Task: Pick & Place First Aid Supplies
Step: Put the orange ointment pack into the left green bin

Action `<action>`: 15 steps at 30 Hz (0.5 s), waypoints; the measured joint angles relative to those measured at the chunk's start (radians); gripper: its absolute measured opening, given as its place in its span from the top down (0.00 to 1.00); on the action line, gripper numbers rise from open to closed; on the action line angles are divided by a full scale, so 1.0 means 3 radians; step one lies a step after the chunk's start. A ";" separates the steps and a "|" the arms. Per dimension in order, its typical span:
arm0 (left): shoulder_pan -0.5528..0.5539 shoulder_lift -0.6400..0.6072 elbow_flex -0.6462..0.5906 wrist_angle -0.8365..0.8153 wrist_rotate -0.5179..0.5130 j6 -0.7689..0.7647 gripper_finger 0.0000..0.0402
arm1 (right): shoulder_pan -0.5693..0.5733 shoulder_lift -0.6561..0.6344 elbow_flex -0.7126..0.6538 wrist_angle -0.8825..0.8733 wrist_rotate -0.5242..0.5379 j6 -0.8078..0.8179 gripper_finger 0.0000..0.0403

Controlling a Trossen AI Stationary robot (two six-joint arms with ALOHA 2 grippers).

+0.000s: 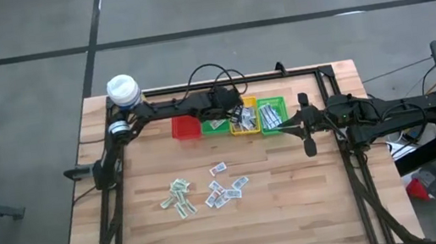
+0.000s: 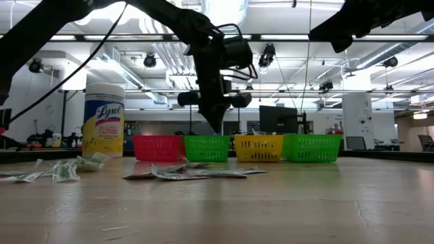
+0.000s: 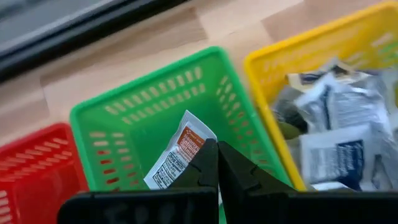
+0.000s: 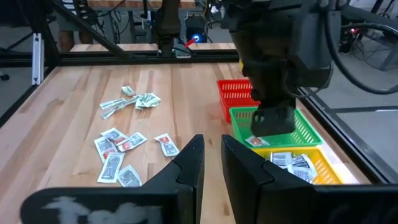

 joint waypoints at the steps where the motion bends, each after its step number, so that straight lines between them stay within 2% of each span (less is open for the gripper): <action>1: 0.0017 0.0000 0.0000 -0.0036 0.0035 -0.0073 1.00 | 0.0000 0.0000 0.0000 0.0001 0.0000 0.0000 0.87; 5: 0.0066 0.0000 -0.0002 -0.0190 0.0058 -0.0361 1.00 | 0.0000 0.0000 0.0000 0.0000 0.0000 -0.0001 0.87; 15: 0.0136 -0.0002 -0.0092 -0.0054 0.0125 -0.0537 1.00 | 0.0000 0.0000 0.0000 -0.0001 0.0000 -0.0010 0.87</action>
